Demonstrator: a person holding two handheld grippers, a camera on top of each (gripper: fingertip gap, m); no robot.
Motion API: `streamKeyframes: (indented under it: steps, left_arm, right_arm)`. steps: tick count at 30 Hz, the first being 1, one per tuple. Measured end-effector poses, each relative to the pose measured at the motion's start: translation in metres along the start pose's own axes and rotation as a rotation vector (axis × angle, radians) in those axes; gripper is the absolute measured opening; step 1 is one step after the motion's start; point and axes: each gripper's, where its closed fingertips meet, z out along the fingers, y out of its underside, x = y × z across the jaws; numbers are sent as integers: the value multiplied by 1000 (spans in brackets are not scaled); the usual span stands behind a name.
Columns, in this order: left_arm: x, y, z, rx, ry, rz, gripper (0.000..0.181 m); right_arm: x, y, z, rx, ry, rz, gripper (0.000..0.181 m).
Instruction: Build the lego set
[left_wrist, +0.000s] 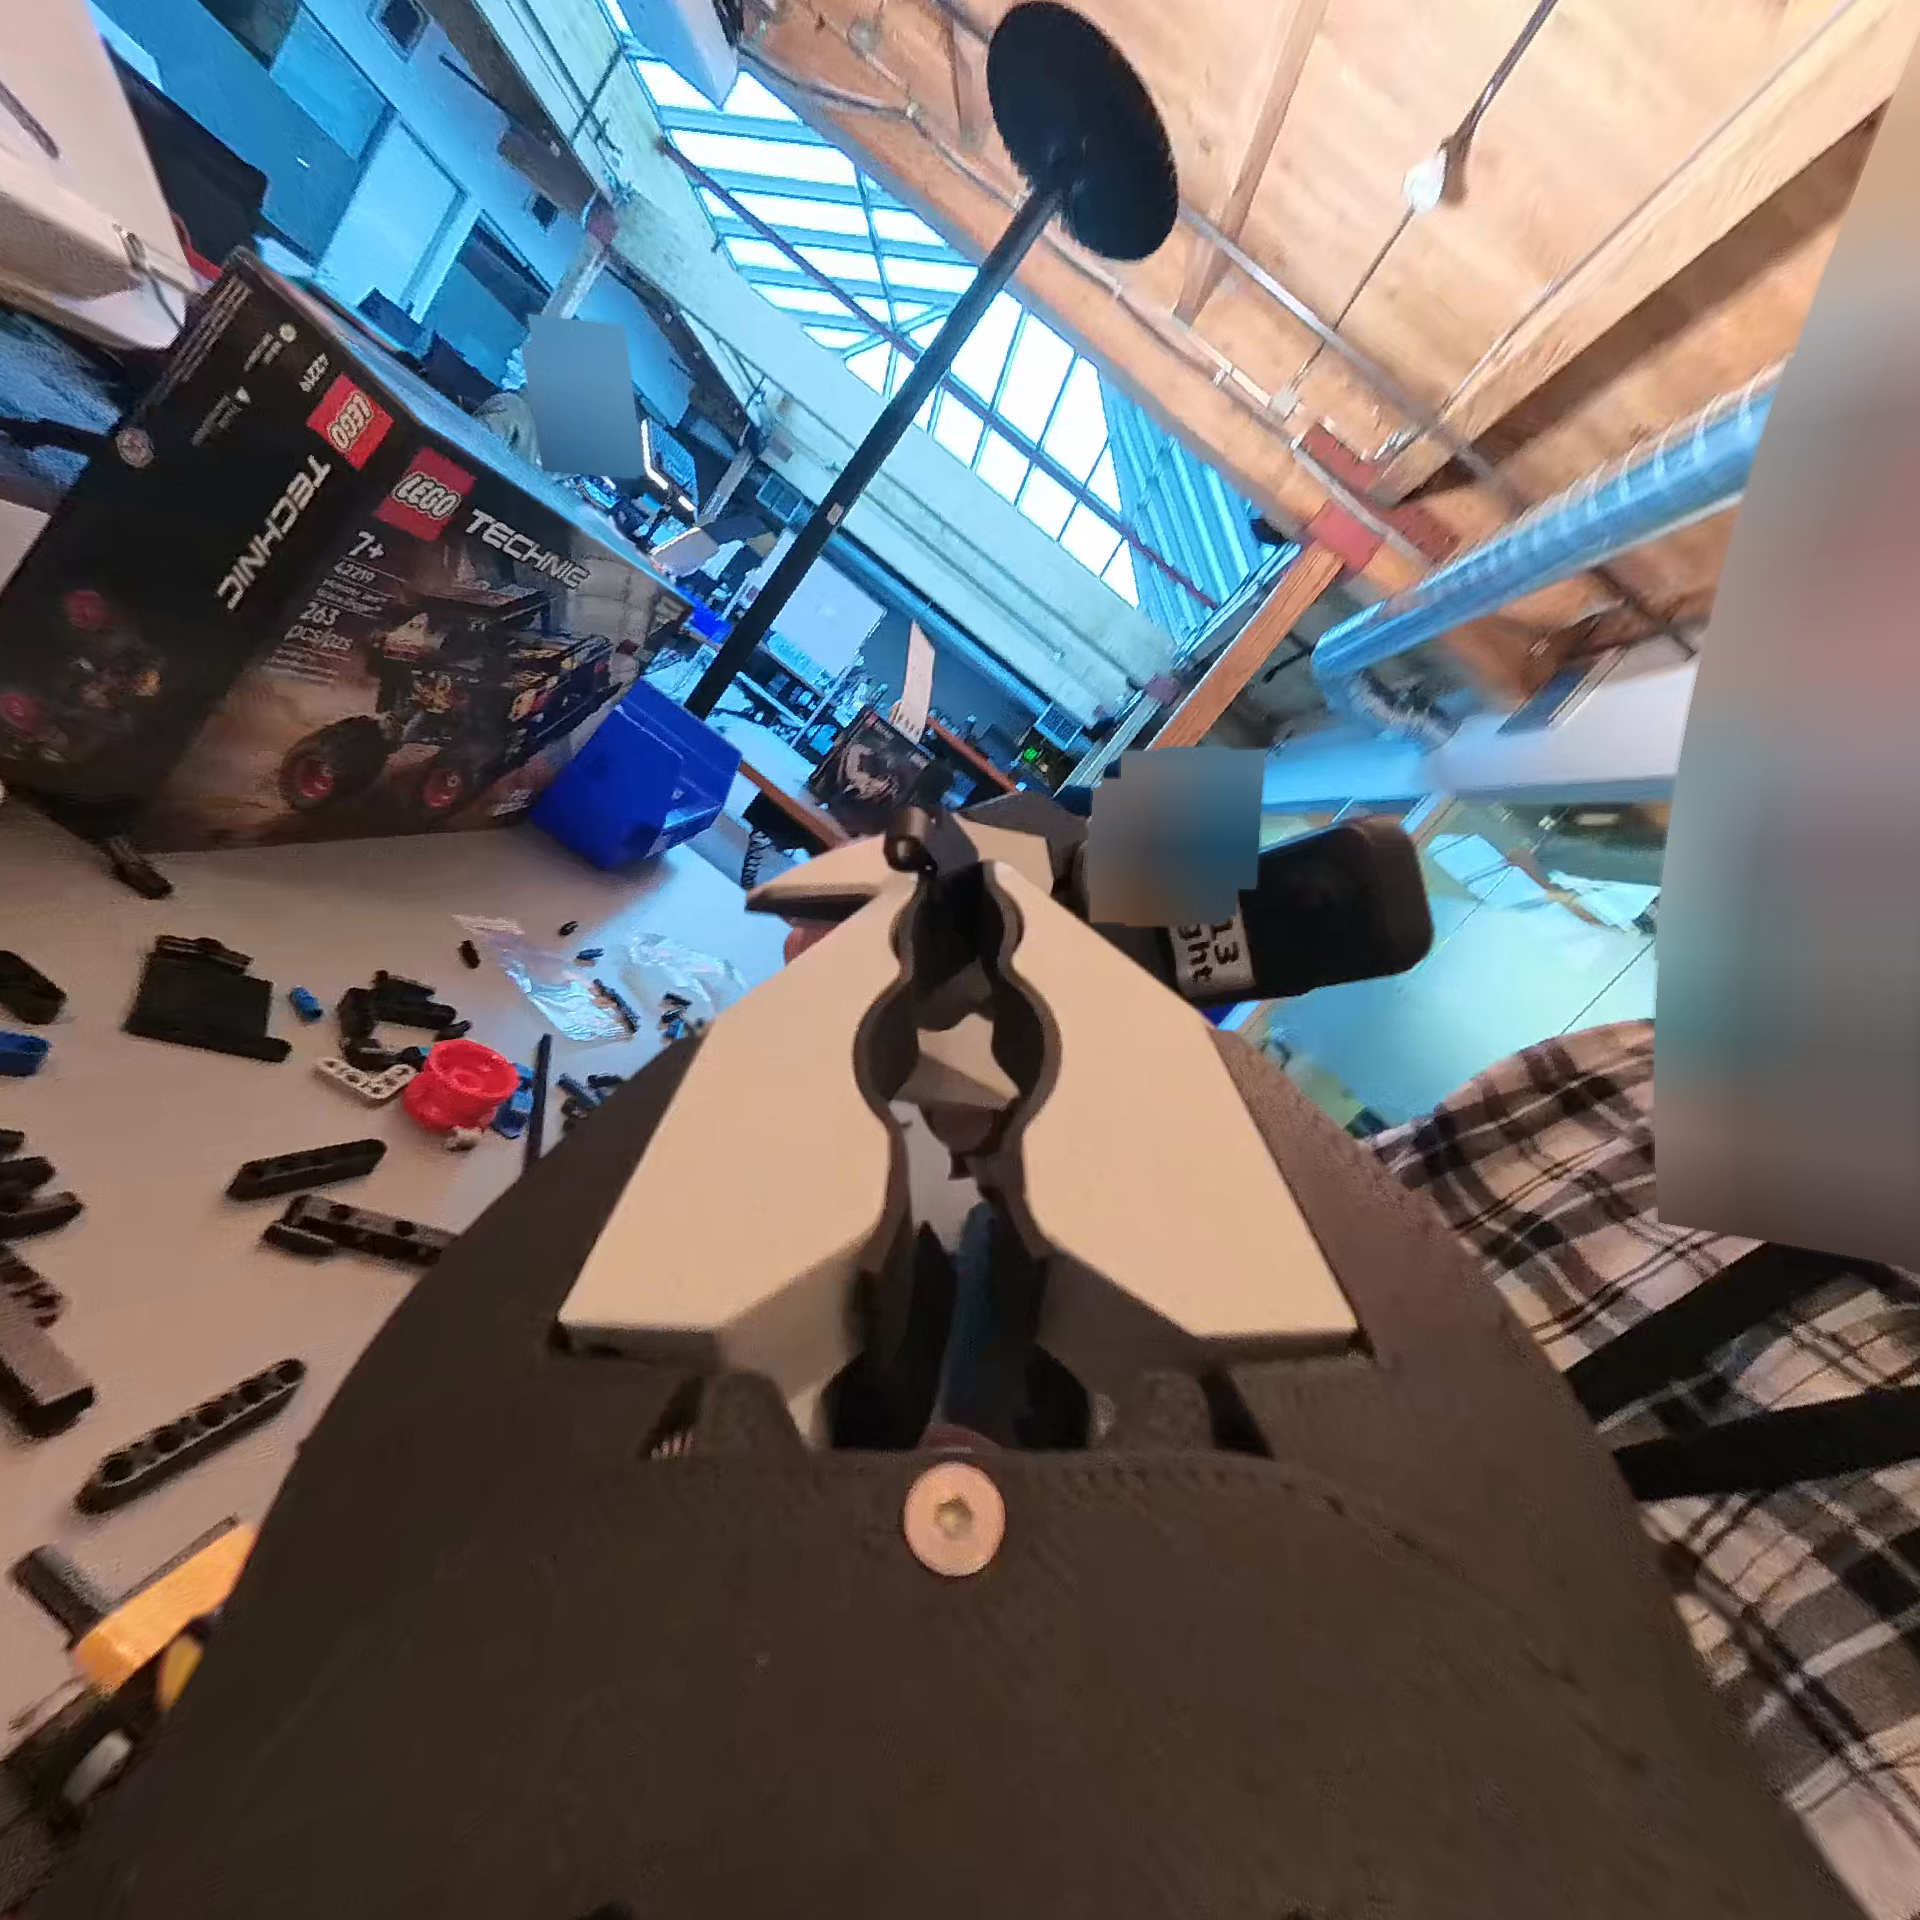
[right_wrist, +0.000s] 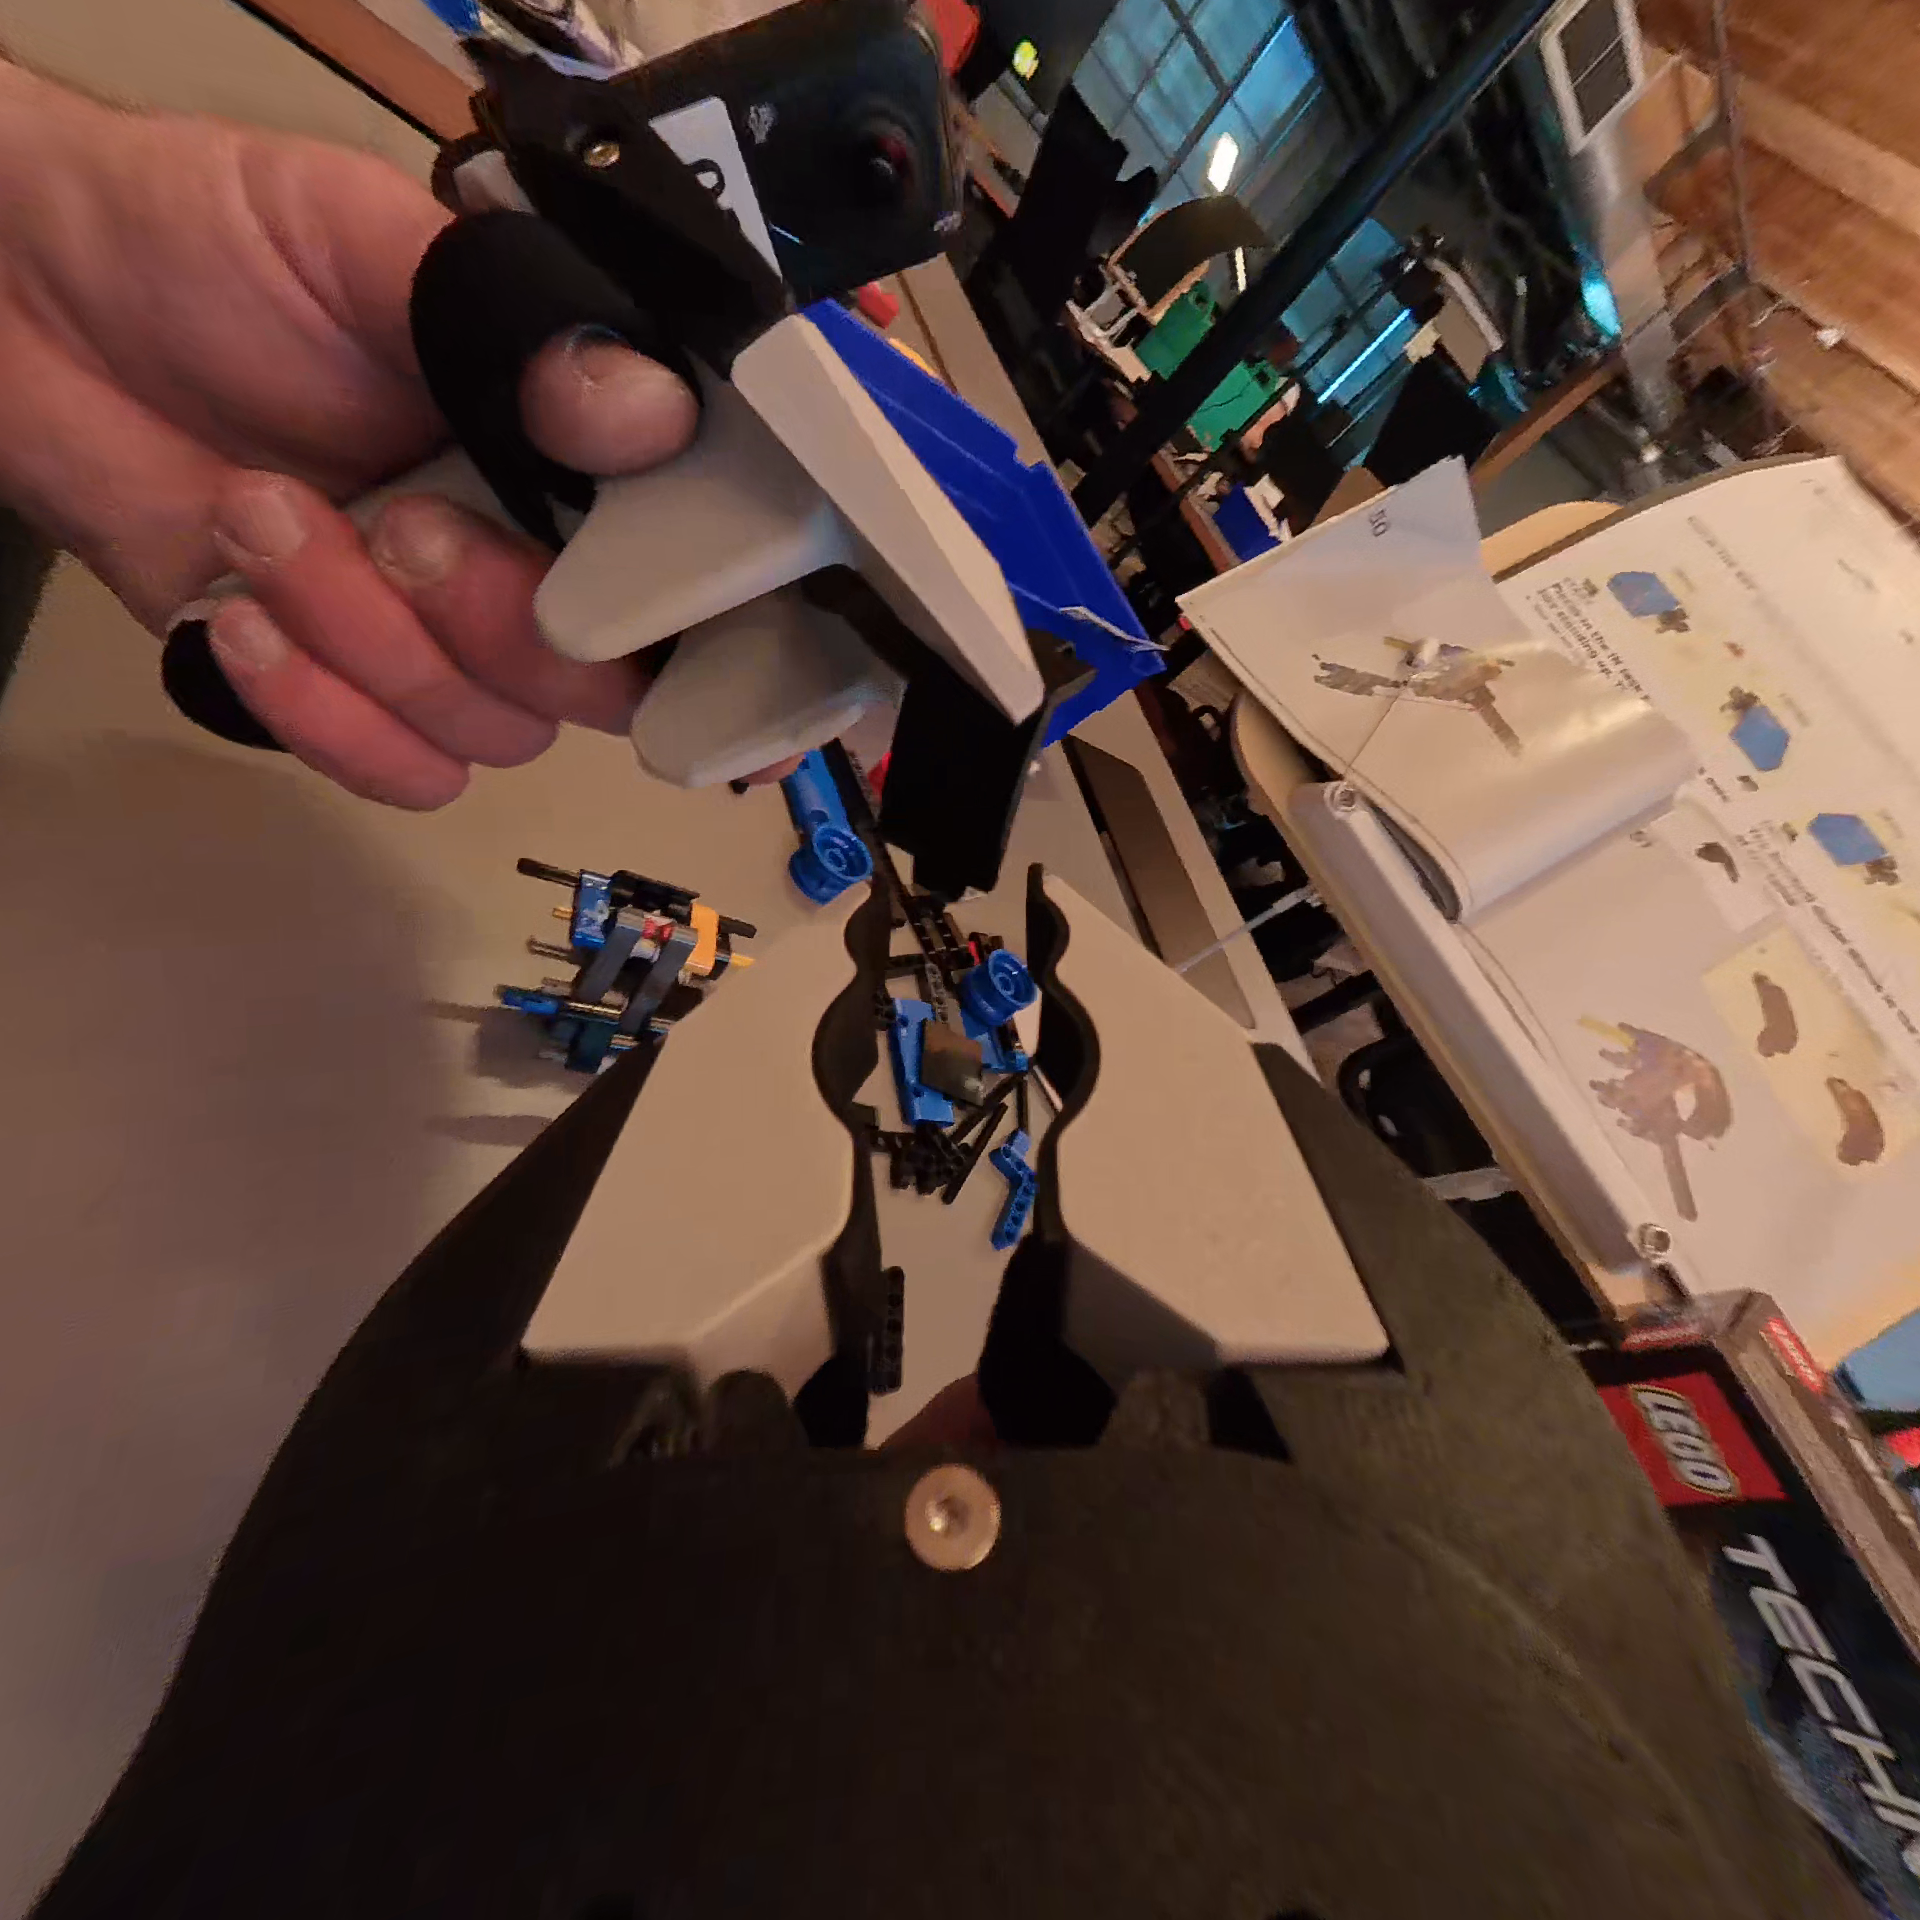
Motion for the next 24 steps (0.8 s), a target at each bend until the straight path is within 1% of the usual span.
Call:
streamKeyframes:
  steps: [3,7,11,14,17,19,22,24]
  left_arm:
    - [1,-4,1,37,29,-52,4]
    - [3,-3,3,56,54,-80,5]
    - [0,-4,7,67,31,-58,10]
    - [-4,-2,8,45,-25,10,18]
    - [-7,-1,10,34,-70,74,18]
    - [-8,-2,9,36,-66,75,19]
    - [-10,-3,8,47,-60,71,18]
    - [-8,-8,6,75,-31,75,22]
  right_arm:
    - [2,-3,-1,27,-5,62,12]
    - [-5,-6,-5,89,-135,254,9]
    - [-6,-10,-9,138,-239,456,7]
    - [-5,-9,-9,162,-274,569,7]
    - [-3,-11,-9,171,-252,555,7]
    - [0,-12,-9,163,-203,501,7]
    - [4,-14,-9,119,-72,302,6]
    - [8,-18,-12,96,5,173,6]
